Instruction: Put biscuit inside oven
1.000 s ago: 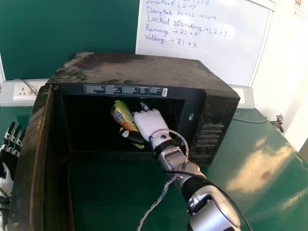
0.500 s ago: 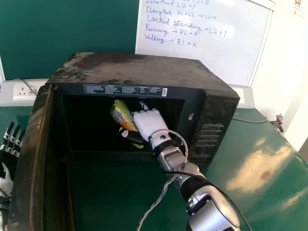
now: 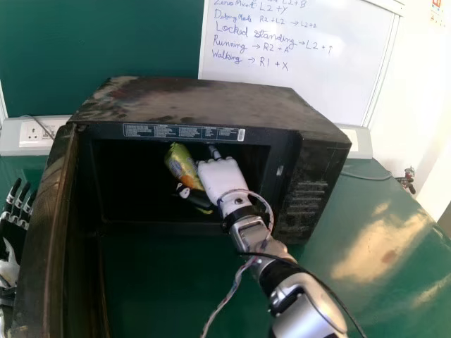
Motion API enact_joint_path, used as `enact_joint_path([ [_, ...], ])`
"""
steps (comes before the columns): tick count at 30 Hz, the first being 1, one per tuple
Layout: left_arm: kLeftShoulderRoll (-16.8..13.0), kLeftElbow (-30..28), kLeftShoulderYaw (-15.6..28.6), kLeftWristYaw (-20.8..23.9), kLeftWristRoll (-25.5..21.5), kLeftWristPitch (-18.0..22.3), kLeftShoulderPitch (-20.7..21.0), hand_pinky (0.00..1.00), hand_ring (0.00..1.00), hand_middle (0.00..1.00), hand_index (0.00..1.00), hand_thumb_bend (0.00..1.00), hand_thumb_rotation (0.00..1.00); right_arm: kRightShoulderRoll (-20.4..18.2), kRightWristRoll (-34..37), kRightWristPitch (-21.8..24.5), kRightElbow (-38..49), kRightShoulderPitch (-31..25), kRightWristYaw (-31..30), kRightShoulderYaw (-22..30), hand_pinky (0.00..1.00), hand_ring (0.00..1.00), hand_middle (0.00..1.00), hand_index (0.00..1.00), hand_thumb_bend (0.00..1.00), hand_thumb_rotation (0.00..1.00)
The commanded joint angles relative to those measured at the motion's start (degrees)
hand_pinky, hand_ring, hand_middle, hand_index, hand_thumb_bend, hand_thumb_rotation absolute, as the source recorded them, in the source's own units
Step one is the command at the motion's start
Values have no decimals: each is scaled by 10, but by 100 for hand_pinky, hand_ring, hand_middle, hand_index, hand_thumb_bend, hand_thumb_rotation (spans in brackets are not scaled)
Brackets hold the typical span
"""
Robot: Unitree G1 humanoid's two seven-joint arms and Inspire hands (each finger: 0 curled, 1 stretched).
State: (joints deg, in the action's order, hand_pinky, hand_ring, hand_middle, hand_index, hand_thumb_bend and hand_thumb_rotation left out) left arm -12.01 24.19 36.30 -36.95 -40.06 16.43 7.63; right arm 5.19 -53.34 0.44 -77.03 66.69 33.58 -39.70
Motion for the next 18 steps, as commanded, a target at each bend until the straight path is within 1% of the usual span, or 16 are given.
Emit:
enact_joint_path([
  [1, 24, 18, -3, 3, -5, -3, -26, 42, 63, 77, 90, 10, 0, -4, 3, 11, 1, 12, 8, -1, 55, 67, 66, 50, 52, 10],
  [2, 24, 19, -2, 2, -6, -4, -25, 43, 63, 77, 90, 11, 0, -4, 3, 13, 1, 12, 7, -1, 57, 69, 72, 50, 52, 12],
  [6, 24, 23, -2, -1, -5, 1, -23, 39, 62, 77, 90, 10, 0, -4, 3, 17, 1, 11, -5, -3, 63, 76, 81, 50, 52, 14],
  [7, 25, 22, -2, 1, -4, 2, -23, 39, 62, 77, 90, 11, 0, -4, 3, 19, 0, 12, -11, -4, 65, 77, 83, 62, 65, 21],
  [8, 25, 20, -2, 3, -3, 2, -24, 41, 63, 77, 90, 11, 0, -5, 4, 18, 1, 11, -15, -4, 67, 79, 84, 68, 72, 26],
  [9, 25, 19, -3, 3, -2, 2, -25, 42, 63, 77, 90, 10, 0, -5, 5, 18, 1, 11, -18, -3, 68, 80, 85, 73, 76, 28],
  [12, 23, 18, -3, 3, -4, -3, -25, 44, 63, 77, 90, 10, 0, -5, 8, 15, 2, 9, -23, -1, 72, 83, 88, 76, 74, 26],
  [15, 23, 22, -2, 1, -1, 3, -24, 47, 65, 77, 90, 10, 0, -4, 12, 9, 3, 8, -28, 0, 75, 86, 91, 79, 77, 27],
  [18, 21, 29, -1, -1, -1, 5, -22, 45, 64, 78, 90, 11, 0, -2, 14, 8, 3, 9, -31, -1, 77, 88, 93, 80, 77, 28],
])
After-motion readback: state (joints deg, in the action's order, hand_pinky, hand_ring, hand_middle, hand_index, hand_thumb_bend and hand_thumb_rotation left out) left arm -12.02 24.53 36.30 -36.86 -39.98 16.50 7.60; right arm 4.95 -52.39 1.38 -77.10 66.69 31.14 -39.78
